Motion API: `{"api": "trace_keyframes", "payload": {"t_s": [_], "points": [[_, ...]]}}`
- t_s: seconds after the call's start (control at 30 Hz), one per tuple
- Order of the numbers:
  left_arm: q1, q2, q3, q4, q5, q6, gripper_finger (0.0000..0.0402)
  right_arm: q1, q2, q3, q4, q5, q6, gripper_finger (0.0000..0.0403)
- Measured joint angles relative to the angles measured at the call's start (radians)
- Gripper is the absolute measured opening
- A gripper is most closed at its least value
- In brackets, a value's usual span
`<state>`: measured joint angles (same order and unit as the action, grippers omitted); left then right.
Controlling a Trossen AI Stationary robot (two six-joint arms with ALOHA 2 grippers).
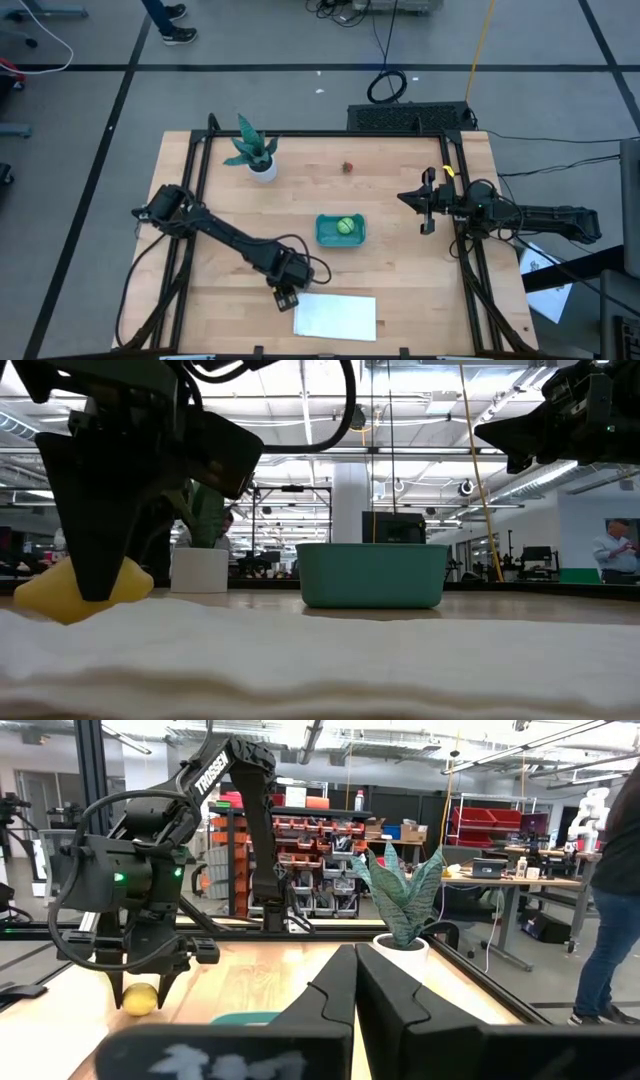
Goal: Pick and placing Produce into tupperware
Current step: Put the yellow lemon into the blue bin
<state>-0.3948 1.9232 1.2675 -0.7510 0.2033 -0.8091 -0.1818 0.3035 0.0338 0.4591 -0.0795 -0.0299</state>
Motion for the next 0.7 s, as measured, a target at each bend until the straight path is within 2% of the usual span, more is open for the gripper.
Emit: {"api": "trace_keyframes", "payload": {"t_s": [0.17, 0.47, 0.7], "points": [[0.014, -0.001, 0.0, -0.003, 0.006, 0.029, 0.0211, 0.0, 0.0, 0.0, 0.0, 0.0, 0.0, 0.0], [0.037, -0.069, 0.0, -0.007, -0.017, 0.074, 0.0203, 0.0, 0.0, 0.0, 0.0, 0.0, -0.006, 0.0], [0.053, -0.143, -0.001, -0.006, -0.034, 0.121, 0.0213, 0.0, 0.0, 0.0, 0.0, 0.0, -0.008, 0.0]]}}
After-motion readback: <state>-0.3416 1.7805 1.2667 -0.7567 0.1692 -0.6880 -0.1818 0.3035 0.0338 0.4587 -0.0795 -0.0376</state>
